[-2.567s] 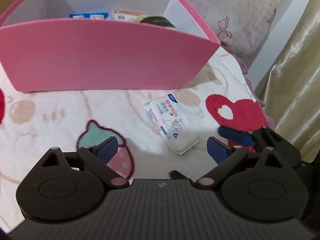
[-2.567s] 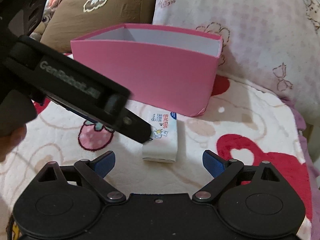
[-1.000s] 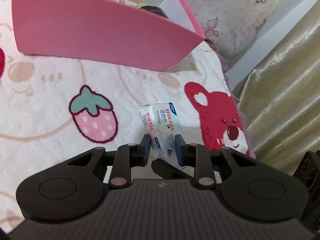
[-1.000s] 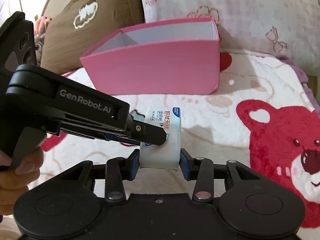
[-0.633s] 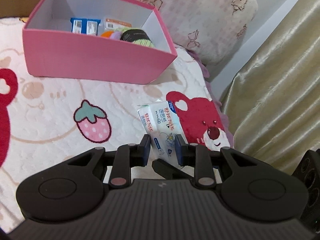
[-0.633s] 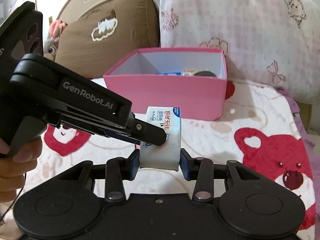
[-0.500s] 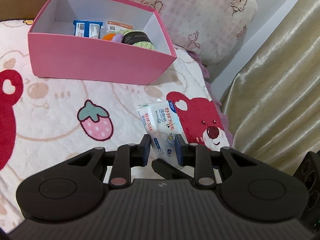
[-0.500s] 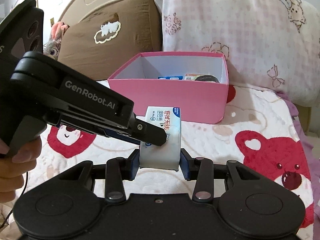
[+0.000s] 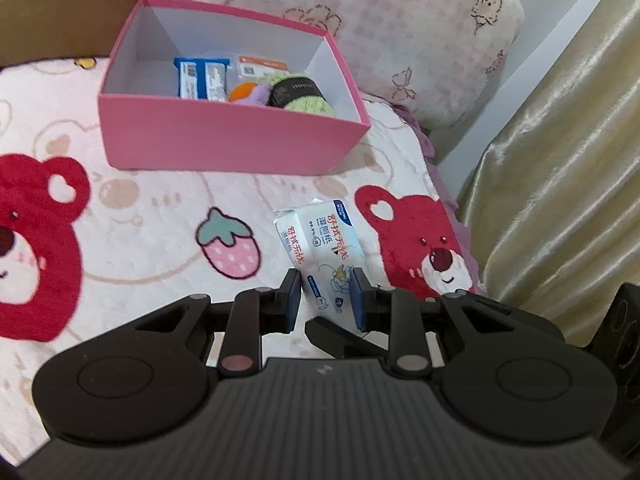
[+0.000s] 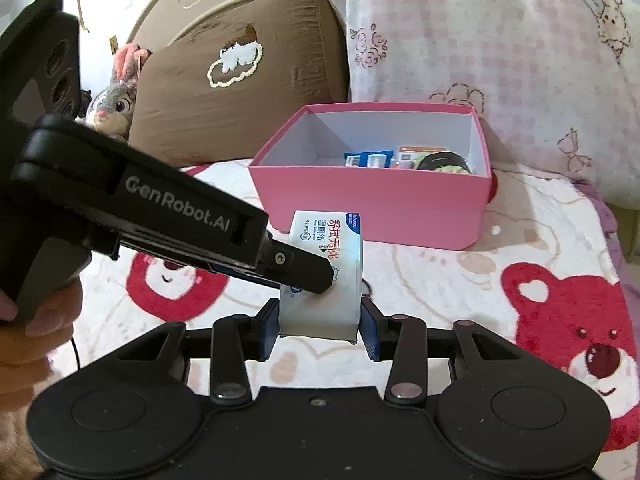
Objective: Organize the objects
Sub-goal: 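Lift the wipe pack with the right gripper and carry it over the box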
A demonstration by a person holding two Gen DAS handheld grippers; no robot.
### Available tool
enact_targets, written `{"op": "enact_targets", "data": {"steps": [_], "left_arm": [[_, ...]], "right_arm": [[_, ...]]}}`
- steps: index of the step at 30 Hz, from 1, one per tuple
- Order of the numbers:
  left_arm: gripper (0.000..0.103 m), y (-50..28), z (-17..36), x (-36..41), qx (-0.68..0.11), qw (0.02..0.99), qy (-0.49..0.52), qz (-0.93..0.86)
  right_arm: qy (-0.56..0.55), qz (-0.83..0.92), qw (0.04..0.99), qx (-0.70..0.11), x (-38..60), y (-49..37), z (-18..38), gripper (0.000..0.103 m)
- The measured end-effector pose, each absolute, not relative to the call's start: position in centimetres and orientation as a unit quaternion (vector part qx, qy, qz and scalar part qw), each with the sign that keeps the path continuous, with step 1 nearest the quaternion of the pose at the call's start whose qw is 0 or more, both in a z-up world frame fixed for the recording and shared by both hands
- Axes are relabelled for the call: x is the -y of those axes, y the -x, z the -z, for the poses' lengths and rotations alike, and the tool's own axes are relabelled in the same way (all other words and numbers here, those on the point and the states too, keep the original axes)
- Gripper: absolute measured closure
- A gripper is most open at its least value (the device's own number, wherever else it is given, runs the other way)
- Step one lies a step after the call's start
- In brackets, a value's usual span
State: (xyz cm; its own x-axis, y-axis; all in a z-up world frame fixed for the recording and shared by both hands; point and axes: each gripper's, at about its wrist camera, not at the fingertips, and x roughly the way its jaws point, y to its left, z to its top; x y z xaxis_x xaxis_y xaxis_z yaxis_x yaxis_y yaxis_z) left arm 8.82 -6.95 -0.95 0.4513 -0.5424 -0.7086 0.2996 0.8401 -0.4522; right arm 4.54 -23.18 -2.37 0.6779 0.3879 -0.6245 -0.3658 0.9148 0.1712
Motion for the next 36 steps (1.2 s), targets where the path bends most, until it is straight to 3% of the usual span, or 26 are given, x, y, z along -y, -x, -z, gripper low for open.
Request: {"op": "enact_targets", "data": {"steps": [14,23,36], "left_arm": [[0.078,-11.2,-3.7,4.1,-0.429,0.854,0.157,0.249],[0.078,-17.4,-6.6,3.1,-0.426,0.854,0.167,0.247],[0.078,-29.6,-3.2,2.6,-0.446,0.84,0.202,0.232]], "right_arm": [[0.0,-0.206,0.914,-0.349,20.6,-7.7,-3.2,0.057],[0.02,-0.218,0.918,-0.331,19.7,-13.2,-6.0,0.057],[-0.008,-0.215,0.915,-0.342,19.5,-25.0,-3.9,0.057]]}}
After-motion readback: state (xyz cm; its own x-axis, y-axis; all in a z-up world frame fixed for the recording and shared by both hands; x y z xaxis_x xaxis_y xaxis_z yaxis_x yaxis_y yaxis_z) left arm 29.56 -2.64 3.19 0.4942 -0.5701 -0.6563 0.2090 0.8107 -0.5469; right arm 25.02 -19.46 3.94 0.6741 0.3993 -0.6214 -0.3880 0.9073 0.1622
